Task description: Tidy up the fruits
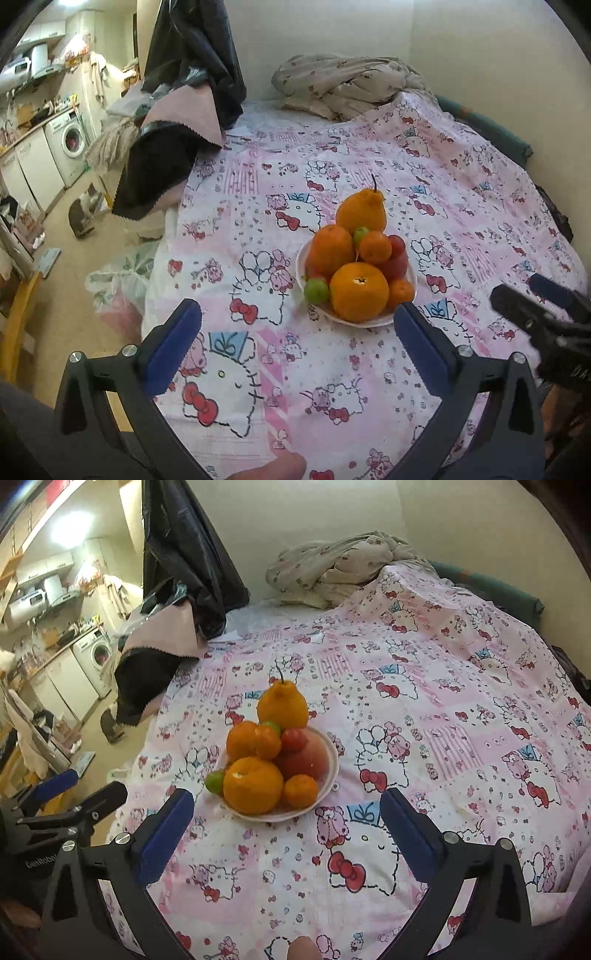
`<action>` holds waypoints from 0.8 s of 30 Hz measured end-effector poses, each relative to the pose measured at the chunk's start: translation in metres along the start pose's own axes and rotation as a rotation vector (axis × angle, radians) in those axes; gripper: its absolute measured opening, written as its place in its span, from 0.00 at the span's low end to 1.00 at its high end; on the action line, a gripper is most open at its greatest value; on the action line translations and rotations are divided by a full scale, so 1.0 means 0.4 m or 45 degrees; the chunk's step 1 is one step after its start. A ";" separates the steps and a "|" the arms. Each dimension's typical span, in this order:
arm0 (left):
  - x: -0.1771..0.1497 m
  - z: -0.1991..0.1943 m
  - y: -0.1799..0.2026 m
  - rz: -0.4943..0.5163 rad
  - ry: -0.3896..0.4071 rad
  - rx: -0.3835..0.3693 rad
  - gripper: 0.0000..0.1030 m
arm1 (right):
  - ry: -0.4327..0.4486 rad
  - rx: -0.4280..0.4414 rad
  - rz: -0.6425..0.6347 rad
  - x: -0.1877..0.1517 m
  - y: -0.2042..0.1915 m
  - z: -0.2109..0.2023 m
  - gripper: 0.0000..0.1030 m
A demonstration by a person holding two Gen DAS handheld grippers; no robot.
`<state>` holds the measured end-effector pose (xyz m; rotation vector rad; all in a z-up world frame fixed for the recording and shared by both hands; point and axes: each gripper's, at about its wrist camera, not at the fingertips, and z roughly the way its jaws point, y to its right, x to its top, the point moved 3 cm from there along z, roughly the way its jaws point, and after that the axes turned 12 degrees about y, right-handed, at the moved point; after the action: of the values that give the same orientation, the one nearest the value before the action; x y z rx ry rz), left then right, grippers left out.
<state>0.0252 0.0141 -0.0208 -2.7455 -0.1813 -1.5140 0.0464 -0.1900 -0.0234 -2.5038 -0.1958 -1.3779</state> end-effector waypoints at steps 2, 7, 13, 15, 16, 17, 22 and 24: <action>-0.002 0.001 -0.001 0.007 0.010 0.007 1.00 | -0.002 -0.016 -0.022 -0.006 0.001 0.007 1.00; -0.003 0.006 -0.013 -0.019 -0.004 -0.002 1.00 | 0.007 -0.037 -0.007 -0.005 0.010 0.018 1.00; -0.003 0.006 -0.015 -0.029 0.000 -0.011 1.00 | 0.016 -0.040 -0.020 -0.005 0.008 0.019 1.00; 0.000 0.005 -0.015 -0.033 0.002 -0.014 1.00 | 0.020 -0.040 -0.022 -0.004 0.008 0.017 1.00; 0.001 0.005 -0.015 -0.035 0.002 -0.017 1.00 | 0.021 -0.041 -0.023 -0.004 0.008 0.017 1.00; 0.000 0.004 -0.015 -0.035 0.004 -0.018 1.00 | 0.021 -0.041 -0.023 -0.003 0.008 0.016 1.00; 0.006 0.001 -0.015 -0.036 0.011 -0.018 1.00 | 0.026 -0.043 -0.020 -0.001 0.010 0.012 1.00; 0.008 -0.001 -0.015 -0.038 0.013 -0.023 1.00 | 0.026 -0.045 -0.023 -0.001 0.010 0.011 1.00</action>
<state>0.0258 0.0202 -0.0183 -2.7609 -0.2104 -1.5436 0.0508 -0.1926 -0.0268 -2.5214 -0.1923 -1.4259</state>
